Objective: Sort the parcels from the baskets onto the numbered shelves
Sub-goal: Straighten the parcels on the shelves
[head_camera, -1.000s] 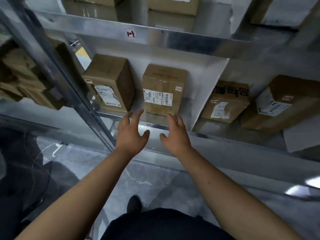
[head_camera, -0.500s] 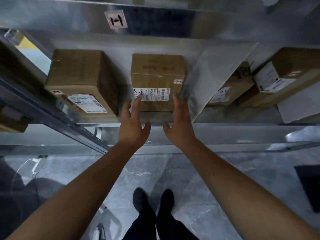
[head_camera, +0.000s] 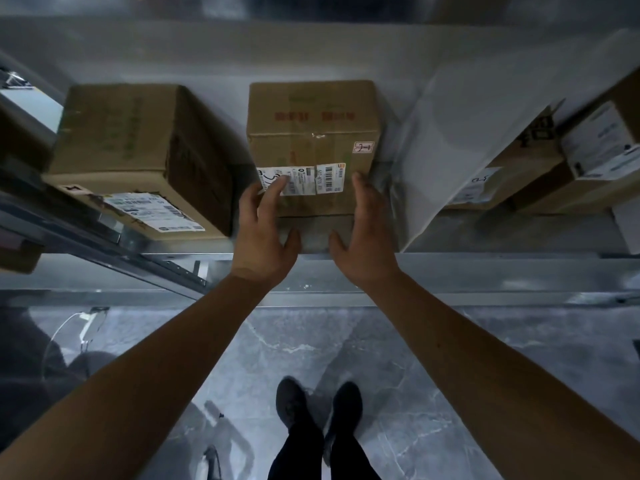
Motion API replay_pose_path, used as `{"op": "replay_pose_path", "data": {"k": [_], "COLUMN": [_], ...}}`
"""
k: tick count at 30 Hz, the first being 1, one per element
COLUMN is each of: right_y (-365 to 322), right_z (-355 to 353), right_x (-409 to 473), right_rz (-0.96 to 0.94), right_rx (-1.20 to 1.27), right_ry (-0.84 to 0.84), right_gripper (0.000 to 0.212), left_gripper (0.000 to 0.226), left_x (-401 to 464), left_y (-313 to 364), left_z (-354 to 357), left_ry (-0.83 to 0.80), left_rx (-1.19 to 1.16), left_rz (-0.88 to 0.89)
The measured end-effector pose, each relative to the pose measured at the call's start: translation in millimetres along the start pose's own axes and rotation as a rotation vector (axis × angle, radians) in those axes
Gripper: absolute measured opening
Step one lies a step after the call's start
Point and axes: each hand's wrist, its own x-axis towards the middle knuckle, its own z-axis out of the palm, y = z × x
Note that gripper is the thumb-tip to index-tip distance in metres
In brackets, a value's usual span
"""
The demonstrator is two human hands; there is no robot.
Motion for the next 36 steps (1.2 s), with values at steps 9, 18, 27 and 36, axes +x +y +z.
{"op": "replay_pose_path", "data": {"k": [9,18,27,36], "right_y": [4.9,-17.8,-83.3,-144.6], "right_z": [-5.2,-26.0,4.8,58.9], "right_x": [-1.7,-50.1,-58.5,-47.0], "right_rz": [0.017,-0.02,-0.183,-0.211], "right_rx": [0.009,0.05,0.032,0.056], "right_ry": [-0.073,-0.229,-0.387,-0.417], "right_gripper": [0.103,0.091,0.086,0.098], "left_gripper": [0.092,0.088,0.081,0.088], "left_x": [-3.4,-56.7,-124.1,-100.4], "left_y": [10.4,43.2,33.7,-18.3], "left_z": [-3.9,-34.9,-107.7,-166.9], "left_ry": [-0.002,-0.025,0.06,0.068], "left_rx": [0.011,0.154,0.28,0.27], "left_rz": [-0.023,-0.135,-0.293,-0.382]}}
